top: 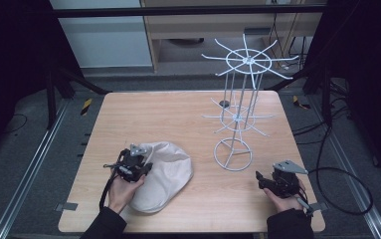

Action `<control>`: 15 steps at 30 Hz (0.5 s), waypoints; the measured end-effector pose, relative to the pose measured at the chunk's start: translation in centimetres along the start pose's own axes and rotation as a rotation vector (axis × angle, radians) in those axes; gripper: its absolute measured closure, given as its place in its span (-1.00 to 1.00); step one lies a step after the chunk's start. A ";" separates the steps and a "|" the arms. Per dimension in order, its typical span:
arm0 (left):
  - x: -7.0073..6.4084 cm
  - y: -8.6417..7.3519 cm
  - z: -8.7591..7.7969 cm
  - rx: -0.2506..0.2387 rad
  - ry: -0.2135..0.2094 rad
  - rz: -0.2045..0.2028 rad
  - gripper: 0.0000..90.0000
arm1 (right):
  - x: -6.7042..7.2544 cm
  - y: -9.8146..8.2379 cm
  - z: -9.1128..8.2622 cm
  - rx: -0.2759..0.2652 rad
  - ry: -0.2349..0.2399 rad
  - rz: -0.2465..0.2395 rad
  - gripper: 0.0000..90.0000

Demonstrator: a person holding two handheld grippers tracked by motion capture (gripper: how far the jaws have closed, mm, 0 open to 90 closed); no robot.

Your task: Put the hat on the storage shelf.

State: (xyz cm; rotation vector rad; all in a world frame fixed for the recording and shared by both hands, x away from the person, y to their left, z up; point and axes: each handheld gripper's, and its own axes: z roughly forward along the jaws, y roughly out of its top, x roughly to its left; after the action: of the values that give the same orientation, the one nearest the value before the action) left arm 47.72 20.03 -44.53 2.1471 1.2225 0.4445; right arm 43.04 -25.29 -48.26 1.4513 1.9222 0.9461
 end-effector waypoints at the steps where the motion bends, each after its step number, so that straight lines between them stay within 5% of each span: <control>1: 0.0 0.0 -0.1 -0.007 -0.004 -0.005 0.93 | 0.0 0.0 0.0 0.001 0.000 -0.001 -0.34; 6: 0.3 0.0 -1.0 -0.059 -0.039 -0.042 0.95 | 0.0 -0.1 -0.1 0.002 0.001 0.004 -0.34; 15: -0.1 0.2 -3.6 -0.185 -0.068 -0.039 0.95 | -0.1 -0.1 -0.1 0.002 0.001 0.001 -0.34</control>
State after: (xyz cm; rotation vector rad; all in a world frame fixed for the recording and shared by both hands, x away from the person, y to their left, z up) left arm 45.76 21.17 -41.71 1.9635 1.1373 0.4458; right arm 42.97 -25.43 -48.29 1.4534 1.9238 0.9457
